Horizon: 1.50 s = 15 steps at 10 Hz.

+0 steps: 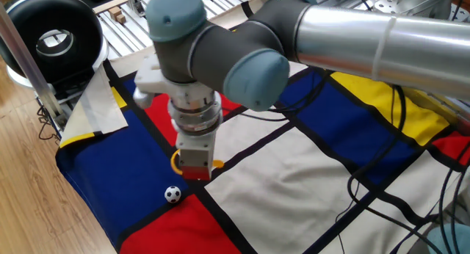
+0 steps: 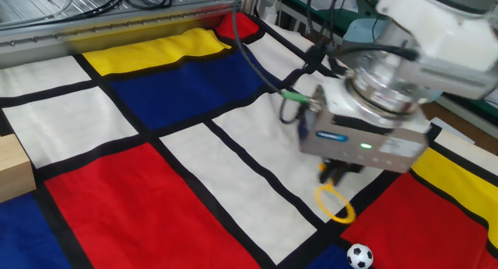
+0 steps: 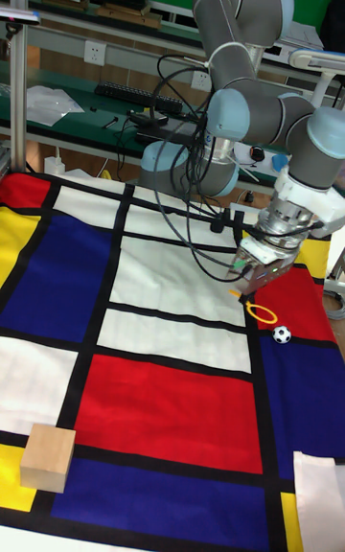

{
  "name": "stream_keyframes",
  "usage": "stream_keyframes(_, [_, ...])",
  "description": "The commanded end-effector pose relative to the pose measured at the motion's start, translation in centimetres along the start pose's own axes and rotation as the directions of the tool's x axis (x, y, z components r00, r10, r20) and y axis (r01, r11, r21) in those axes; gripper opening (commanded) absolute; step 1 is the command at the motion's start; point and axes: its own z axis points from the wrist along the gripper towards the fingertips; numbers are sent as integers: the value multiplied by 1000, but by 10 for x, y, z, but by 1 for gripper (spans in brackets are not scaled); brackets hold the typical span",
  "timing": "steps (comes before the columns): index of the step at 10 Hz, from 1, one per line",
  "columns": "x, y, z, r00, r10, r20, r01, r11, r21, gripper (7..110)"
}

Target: Remove the bubble ring from the ball

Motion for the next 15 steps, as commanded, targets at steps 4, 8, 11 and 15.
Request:
stream_keyframes(4, [13,-2,11,991,135,-7,-135,990,-44,7])
stream_keyframes(8, [3,-7,11,976,217,32,-216,976,-29,7])
stream_keyframes(11, [6,-15,11,984,178,24,-177,983,-48,7])
stream_keyframes(15, [13,-107,32,993,114,13,-114,993,-36,7])
